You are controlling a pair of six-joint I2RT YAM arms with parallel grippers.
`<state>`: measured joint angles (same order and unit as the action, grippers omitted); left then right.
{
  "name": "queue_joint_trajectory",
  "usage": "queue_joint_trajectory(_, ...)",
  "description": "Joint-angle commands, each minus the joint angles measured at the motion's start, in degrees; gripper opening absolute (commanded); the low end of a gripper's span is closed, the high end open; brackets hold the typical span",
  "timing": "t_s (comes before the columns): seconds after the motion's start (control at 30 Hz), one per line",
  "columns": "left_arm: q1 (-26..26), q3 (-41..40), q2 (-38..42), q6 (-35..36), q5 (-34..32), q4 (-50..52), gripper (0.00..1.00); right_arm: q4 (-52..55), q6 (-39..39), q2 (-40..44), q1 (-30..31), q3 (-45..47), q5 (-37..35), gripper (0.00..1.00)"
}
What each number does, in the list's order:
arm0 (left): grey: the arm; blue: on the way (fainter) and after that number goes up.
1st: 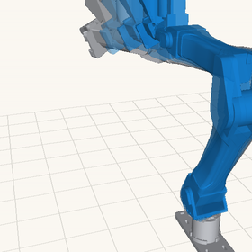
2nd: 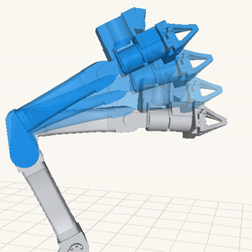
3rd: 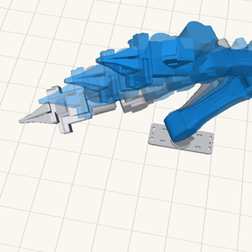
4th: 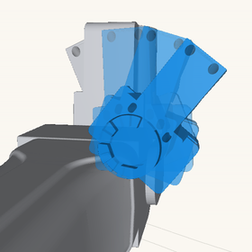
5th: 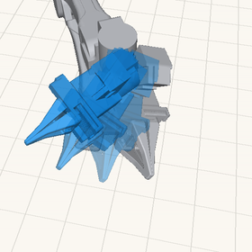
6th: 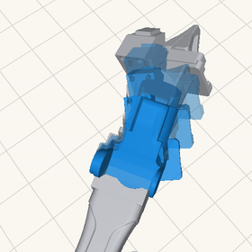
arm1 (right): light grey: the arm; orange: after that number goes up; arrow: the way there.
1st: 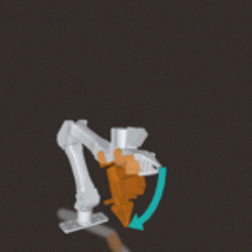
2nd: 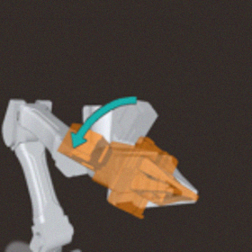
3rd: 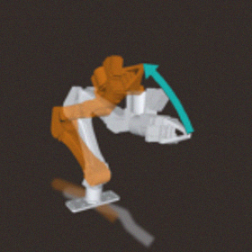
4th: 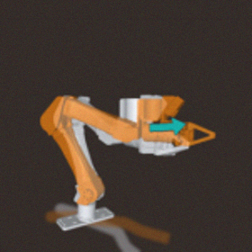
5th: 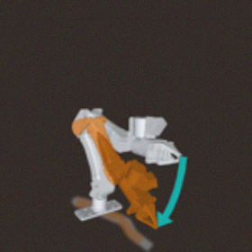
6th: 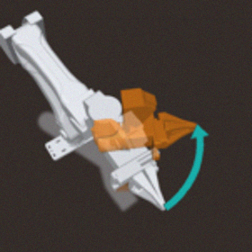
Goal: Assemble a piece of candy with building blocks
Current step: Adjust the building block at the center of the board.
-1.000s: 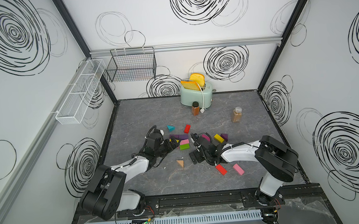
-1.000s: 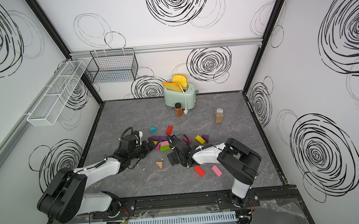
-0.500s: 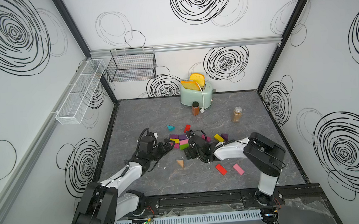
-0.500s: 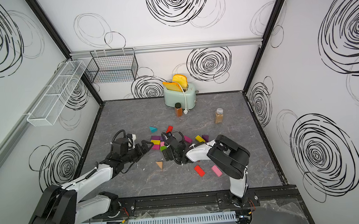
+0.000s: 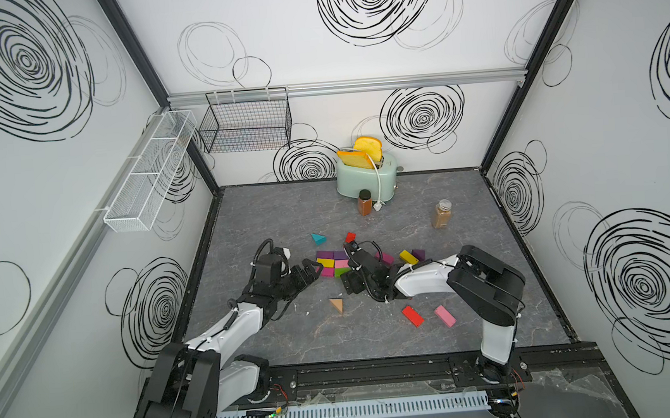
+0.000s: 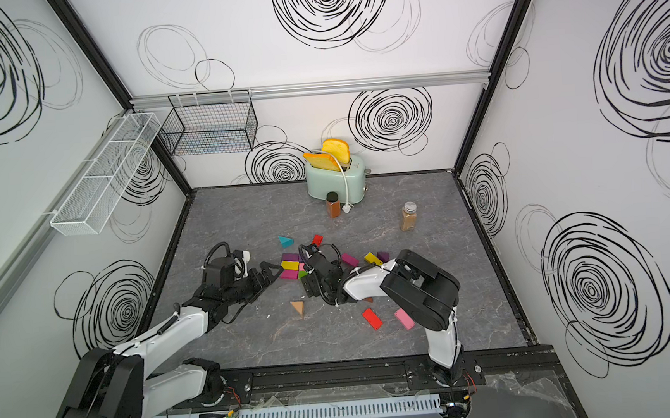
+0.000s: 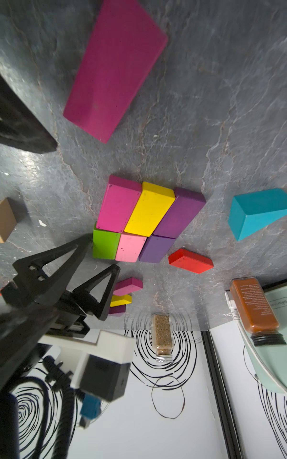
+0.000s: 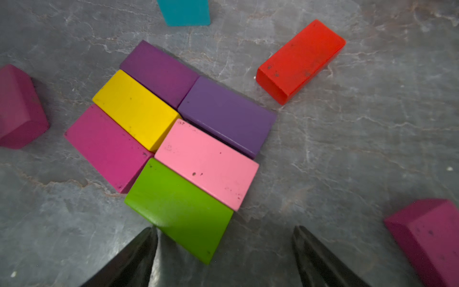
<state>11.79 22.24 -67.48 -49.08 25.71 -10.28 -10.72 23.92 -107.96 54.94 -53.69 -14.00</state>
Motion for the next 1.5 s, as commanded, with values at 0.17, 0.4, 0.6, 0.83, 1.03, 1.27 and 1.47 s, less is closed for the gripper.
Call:
queue_joint_trajectory(0.17,-0.5,-0.2,0.3,0.7,0.4,-0.9,0.99,3.4,0.9,-2.3,-0.1,0.9,2.6,0.84)
queue_joint_trajectory(0.4,-0.5,-0.5,0.8,0.9,0.2,-0.4,0.99,2.4,0.1,-2.4,0.6,1.1,3.0,0.79)
queue_joint_trajectory(0.6,-0.6,-0.9,0.4,0.7,0.1,-0.8,0.99,1.5,-0.6,-2.1,1.1,1.3,3.2,0.78)
queue_joint_trajectory(0.83,-0.8,-1.2,0.3,1.0,0.2,-0.9,0.99,0.6,-1.2,-2.5,1.2,1.1,3.6,0.77)
queue_joint_trajectory(1.03,-0.8,-1.2,0.5,1.2,0.2,-0.5,0.99,0.1,-1.3,-2.1,1.4,1.5,3.5,0.77)
queue_joint_trajectory(1.27,-0.8,0.7,2.9,6.2,-1.4,7.2,0.99,0.6,-1.2,2.7,0.7,4.0,3.9,0.81)
queue_joint_trajectory(1.47,3.9,3.1,5.7,11.6,-4.6,15.5,0.98,2.7,0.1,14.3,-1.8,9.6,9.3,0.86)
